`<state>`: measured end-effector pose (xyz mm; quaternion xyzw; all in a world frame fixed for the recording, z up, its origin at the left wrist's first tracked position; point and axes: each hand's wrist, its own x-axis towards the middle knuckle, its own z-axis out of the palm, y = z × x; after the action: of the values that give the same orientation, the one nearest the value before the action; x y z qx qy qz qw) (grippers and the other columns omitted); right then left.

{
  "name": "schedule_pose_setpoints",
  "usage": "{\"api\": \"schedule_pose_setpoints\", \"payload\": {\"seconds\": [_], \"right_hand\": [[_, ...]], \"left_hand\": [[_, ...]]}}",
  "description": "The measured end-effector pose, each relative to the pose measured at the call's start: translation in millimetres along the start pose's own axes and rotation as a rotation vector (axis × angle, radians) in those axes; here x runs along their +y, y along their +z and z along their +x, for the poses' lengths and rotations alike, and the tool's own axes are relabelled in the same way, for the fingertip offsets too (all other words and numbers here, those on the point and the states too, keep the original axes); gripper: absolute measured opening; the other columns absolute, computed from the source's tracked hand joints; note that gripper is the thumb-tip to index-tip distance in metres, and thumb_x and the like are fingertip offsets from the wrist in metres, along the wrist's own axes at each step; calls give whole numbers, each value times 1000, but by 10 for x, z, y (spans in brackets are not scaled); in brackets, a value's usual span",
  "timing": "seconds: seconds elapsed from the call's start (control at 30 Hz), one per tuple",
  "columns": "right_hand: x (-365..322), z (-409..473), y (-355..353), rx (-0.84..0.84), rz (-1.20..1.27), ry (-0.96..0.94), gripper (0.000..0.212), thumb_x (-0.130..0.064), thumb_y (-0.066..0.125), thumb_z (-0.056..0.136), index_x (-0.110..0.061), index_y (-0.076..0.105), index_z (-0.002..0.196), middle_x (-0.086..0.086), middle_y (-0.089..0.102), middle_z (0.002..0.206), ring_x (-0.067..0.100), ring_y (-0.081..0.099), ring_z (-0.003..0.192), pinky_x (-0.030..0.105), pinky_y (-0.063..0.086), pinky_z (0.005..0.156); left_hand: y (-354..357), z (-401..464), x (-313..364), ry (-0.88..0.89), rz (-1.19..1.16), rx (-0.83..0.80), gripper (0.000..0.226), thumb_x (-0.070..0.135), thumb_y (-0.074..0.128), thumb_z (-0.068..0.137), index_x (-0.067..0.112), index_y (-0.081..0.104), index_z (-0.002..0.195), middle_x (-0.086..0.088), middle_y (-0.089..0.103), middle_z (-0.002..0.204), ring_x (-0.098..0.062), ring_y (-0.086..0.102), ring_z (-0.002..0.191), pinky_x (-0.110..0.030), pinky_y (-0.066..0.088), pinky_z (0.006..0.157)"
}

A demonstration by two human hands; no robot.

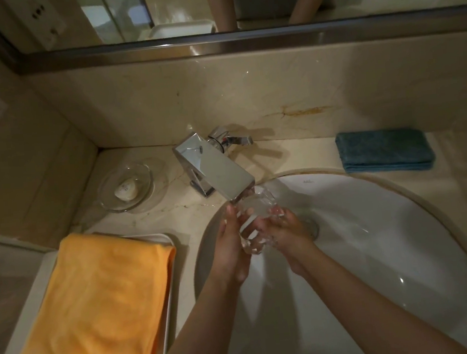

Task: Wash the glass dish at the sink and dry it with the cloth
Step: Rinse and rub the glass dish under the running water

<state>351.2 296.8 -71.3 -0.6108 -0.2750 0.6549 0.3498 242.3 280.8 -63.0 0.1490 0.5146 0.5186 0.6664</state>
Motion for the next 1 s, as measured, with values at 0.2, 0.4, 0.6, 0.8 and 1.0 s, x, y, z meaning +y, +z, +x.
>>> {"api": "schedule_pose_setpoints", "payload": {"seconds": [0.2,0.4,0.6,0.8,1.0], "right_hand": [[-115,32,-7,87,-198,-75,27,-37,56,88,-12,60,81,1,61,62,16,57,54,18,45,42],[-213,68,-98,-124,-438,-202,13,-29,49,94,-17,55,92,1,58,71,10,52,54,13,41,42],[-24,157,10,173,-343,-369,10,-20,55,91,-18,59,100,-3,60,91,18,57,85,26,43,74],[150,35,161,160,300,42,20,-27,53,92,-17,58,109,6,66,97,18,64,81,26,48,59],[193,68,86,-189,507,171,29,-12,52,92,-18,54,120,10,65,109,23,62,95,34,56,65]], "left_hand": [[-42,-40,3,-76,87,17,49,30,60,87,2,46,125,-18,59,123,-32,64,106,-45,57,73],[-175,11,148,-235,84,-142,14,15,50,93,16,60,103,1,69,84,-17,70,84,-33,57,55],[-76,5,126,-155,84,-133,31,15,54,91,13,55,122,-8,66,110,-27,67,86,-40,58,66],[51,-6,18,-76,-1,-48,31,10,56,88,12,59,120,-14,66,117,-31,64,105,-41,53,84],[20,-33,-36,-57,-77,-66,32,8,56,89,10,59,121,-16,67,114,-26,66,99,-32,55,80]]}}
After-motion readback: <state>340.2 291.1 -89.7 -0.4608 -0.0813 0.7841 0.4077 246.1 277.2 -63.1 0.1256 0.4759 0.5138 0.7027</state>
